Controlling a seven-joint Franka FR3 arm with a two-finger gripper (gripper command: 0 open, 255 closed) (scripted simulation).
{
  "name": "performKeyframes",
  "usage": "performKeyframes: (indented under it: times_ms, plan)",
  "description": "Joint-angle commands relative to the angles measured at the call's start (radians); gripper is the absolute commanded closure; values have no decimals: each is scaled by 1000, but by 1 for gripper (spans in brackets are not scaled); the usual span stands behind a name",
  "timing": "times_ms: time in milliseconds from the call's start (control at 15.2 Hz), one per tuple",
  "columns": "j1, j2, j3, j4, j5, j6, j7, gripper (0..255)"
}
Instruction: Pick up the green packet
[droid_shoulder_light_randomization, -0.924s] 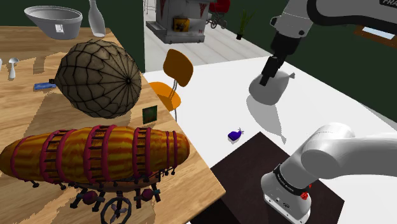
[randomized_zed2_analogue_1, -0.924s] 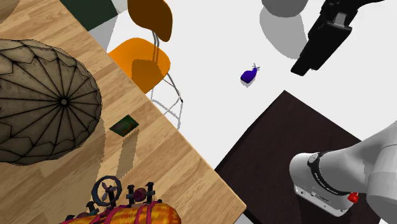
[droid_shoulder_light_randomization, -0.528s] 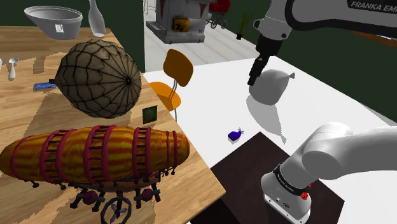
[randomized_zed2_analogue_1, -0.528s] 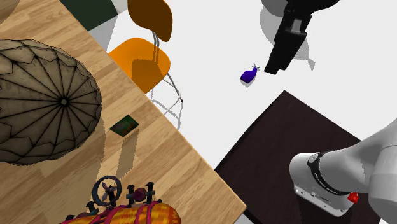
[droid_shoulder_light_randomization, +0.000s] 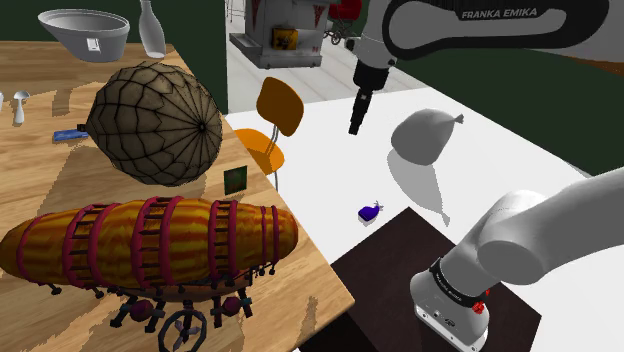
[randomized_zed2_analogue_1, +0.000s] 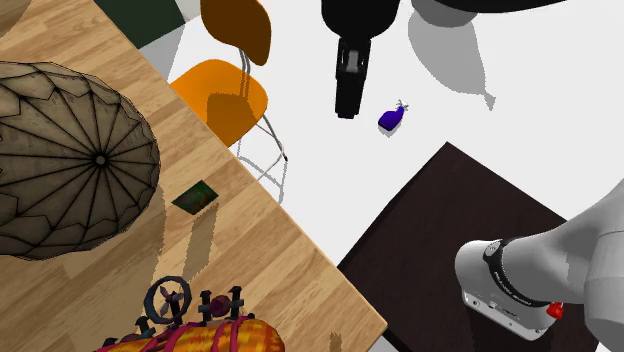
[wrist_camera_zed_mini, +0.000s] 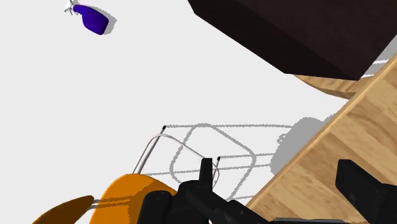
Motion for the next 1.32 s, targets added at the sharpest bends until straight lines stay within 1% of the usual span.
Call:
performKeyframes:
  times_ms: [0,594,1254]
  plan:
    - [18,60,8,34,-2,32,-42,0]
    - [87,349,64,219,-27,153,-205,0]
    - [170,641,142,458,-92,218,-356,0]
